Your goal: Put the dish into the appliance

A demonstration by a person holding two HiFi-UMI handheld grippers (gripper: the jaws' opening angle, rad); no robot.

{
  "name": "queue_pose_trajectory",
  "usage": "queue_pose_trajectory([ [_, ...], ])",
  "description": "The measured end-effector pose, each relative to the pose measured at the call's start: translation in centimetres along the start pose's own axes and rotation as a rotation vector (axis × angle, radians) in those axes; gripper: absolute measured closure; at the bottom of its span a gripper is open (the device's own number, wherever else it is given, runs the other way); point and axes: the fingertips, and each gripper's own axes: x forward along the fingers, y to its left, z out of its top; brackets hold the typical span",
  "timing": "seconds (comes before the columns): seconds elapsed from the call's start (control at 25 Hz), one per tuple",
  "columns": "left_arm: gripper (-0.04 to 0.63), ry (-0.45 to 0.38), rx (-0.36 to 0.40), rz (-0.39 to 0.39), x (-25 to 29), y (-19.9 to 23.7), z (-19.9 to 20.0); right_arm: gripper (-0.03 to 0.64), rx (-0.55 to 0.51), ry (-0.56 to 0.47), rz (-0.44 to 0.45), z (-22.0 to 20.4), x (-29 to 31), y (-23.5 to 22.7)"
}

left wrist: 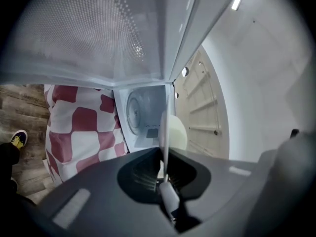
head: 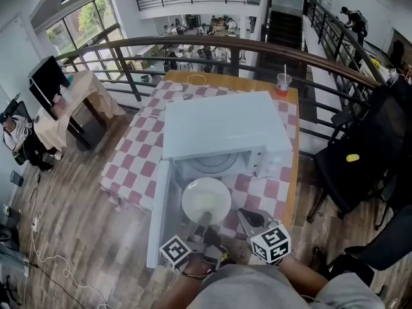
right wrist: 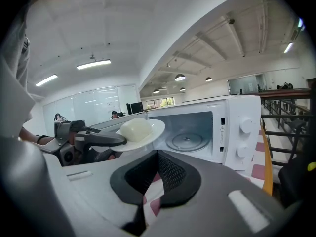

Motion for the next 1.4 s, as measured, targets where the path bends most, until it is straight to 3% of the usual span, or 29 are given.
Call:
queue_pose_trajectory([
  [0.4, 0.568, 0.074, -0.015, -0.002, 3.7, 1.4, 0.6, 0.618, 0.012, 0.004, -0.082, 0.3, 1.7, -1.6],
  [0.88, 0.568, 0.016, -0.019, 0.024, 7.7, 3.2, 2.1, 0.618, 0.032, 0.036, -0.108, -0.5, 3.2, -3.3],
  [1.4, 0.566, -0.039, -0.024, 0.105, 13.9, 8.6, 5.6, 0.618, 0.059, 0.064, -0.111, -0.3, 5.7, -6.6],
])
